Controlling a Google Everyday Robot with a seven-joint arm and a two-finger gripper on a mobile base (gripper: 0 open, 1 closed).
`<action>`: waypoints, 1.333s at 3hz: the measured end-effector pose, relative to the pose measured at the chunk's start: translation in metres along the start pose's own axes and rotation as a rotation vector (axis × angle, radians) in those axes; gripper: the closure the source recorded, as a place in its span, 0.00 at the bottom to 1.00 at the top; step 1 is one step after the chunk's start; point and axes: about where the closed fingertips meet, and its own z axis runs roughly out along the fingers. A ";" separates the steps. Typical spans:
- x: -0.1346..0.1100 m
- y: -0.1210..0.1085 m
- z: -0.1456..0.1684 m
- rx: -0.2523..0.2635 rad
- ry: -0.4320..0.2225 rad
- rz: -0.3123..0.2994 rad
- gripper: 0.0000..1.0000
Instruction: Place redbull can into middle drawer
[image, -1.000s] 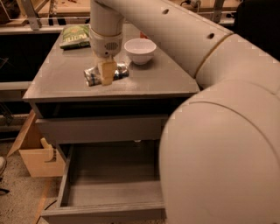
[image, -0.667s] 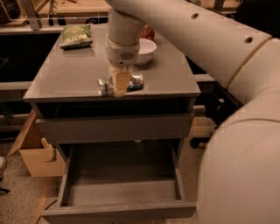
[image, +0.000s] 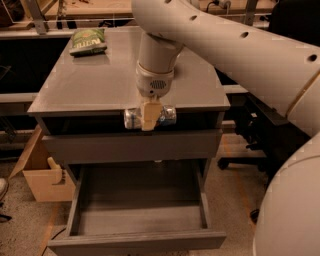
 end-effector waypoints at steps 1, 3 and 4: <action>0.001 0.015 0.031 -0.023 -0.026 0.031 1.00; 0.000 0.057 0.144 -0.002 -0.097 0.127 1.00; 0.005 0.065 0.190 0.027 -0.155 0.144 1.00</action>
Offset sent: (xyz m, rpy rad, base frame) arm -0.0715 0.0200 -0.1430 0.0505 0.0578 -0.1345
